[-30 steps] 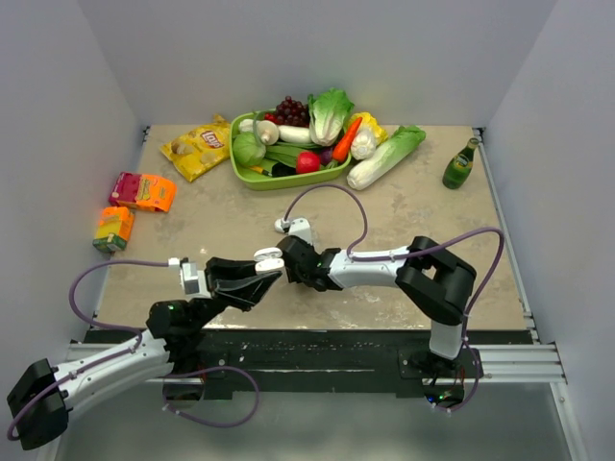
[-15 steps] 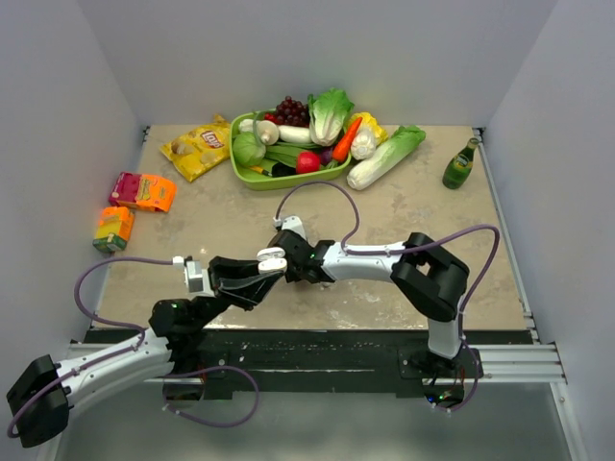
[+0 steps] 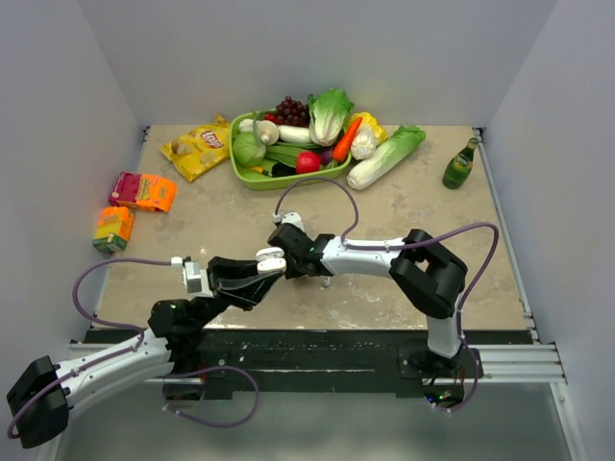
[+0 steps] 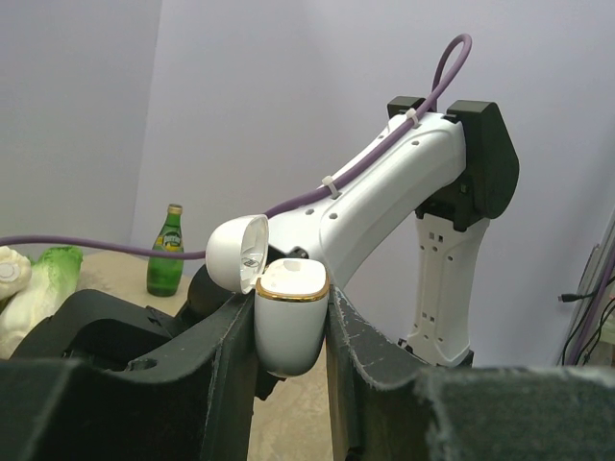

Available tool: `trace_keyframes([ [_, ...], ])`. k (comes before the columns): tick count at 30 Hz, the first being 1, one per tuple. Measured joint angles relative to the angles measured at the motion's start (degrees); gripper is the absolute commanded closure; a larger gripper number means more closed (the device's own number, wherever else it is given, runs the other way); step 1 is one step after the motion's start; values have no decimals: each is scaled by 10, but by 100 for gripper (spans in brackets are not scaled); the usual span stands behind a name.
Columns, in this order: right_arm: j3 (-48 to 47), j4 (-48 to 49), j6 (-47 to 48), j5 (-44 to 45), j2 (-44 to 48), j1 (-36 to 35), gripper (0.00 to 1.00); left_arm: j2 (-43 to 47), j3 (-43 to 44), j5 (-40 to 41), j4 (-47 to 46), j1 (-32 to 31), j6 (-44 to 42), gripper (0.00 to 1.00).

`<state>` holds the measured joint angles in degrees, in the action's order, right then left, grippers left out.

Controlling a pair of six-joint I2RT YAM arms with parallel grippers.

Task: Insert the wireless bluetooth earbuds into the charging case
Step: Pick up the earbud from the center of the board.

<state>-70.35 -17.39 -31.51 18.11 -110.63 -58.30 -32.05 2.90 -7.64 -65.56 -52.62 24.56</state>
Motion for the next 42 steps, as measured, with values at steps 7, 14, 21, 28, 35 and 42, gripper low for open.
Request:
trace_keyframes([
  [7,-5,1,7,-1,-4,3,60,4,0,0,1,0,0,100],
  [14,-5,-1,11,-1,-4,5,62,7,0,0,1,0,0,100],
  [21,1,5,11,0,-2,5,63,7,0,0,1,0,0,100],
  [28,16,22,10,2,4,1,58,7,0,0,1,0,0,100],
  [35,26,35,7,7,9,-4,58,0,0,0,0,0,4,100],
  [42,38,27,2,9,20,-6,58,-2,0,0,0,0,4,100],
])
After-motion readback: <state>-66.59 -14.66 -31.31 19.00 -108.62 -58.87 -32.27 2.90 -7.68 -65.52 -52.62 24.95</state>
